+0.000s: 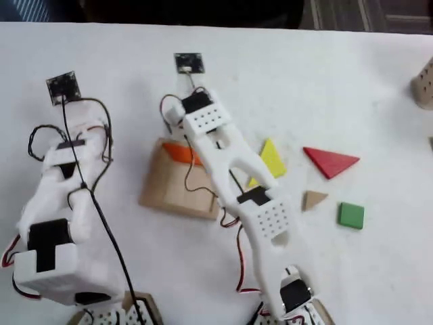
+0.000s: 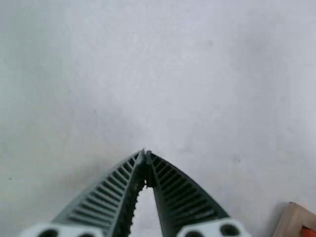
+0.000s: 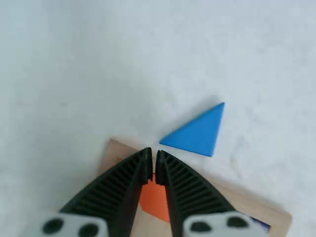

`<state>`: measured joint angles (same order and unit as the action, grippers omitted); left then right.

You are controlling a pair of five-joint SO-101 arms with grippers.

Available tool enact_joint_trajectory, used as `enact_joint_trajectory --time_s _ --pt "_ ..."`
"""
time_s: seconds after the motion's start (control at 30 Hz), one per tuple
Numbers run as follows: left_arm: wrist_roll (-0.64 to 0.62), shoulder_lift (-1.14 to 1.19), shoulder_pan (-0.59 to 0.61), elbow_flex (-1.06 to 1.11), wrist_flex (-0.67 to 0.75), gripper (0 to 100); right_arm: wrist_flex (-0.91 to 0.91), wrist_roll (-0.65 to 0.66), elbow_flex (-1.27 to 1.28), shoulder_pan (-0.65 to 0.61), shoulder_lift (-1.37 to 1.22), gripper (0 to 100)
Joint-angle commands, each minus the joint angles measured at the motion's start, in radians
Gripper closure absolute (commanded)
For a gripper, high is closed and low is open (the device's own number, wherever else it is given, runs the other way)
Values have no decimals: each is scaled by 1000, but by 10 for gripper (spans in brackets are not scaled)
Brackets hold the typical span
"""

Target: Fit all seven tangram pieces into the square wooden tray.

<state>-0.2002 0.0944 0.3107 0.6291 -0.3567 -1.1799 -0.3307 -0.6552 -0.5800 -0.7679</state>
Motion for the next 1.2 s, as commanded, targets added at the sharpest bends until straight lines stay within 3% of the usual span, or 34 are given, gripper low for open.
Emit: enact_joint_trajectory --time_s 0.0,0.1,0.27,0.8,0.93,1.17 --pt "-3 -4 -16 -55 0 978 73 12 -25 5 -7 981" --pt "-3 -4 -16 -55 -2 978 81 23 -31 56 -50 981" --pt "-3 -4 -16 -55 -2 978 15 147 -23 104 -70 981" --pt "-3 -5 -16 -52 -2 978 -255 141 -34 203 35 981" --pt "-3 -5 -16 -54 -2 978 -225 23 -32 166 96 981" --pt "-3 -5 -16 -55 -2 978 -77 18 15 102 96 981"
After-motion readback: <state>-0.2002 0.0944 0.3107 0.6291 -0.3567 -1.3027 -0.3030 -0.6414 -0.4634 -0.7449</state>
